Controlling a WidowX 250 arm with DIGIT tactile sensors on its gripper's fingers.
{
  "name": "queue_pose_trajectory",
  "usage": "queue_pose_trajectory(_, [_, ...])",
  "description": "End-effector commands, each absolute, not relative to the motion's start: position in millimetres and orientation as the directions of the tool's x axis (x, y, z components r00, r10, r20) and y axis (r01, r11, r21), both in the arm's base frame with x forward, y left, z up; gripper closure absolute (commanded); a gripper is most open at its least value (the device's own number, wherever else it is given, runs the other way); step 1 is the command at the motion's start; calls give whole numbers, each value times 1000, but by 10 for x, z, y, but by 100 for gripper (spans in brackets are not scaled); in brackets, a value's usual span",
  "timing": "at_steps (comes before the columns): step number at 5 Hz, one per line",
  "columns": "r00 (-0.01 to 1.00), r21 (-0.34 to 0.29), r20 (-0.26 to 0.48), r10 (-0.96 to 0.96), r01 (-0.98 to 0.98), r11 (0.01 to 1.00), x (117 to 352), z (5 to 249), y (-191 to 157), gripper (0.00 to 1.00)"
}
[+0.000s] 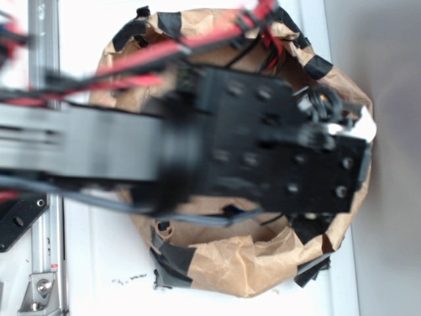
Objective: Grab the black box.
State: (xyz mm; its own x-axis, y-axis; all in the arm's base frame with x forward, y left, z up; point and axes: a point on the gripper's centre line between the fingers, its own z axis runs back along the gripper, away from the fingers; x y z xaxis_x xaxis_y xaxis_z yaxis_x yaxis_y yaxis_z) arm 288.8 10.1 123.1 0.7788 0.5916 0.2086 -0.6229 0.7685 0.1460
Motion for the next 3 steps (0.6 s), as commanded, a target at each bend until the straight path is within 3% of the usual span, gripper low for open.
queue_pose_trajectory(1, [941,-130,272,201,-171,977,2495,1798,108,100])
queue_pose_trajectory(2, [958,-116,284,-42,77,990,2582,1824,148,100])
queue_pose_trajectory(3, [967,-95,231,-109,134,986,2722,1718,145,100])
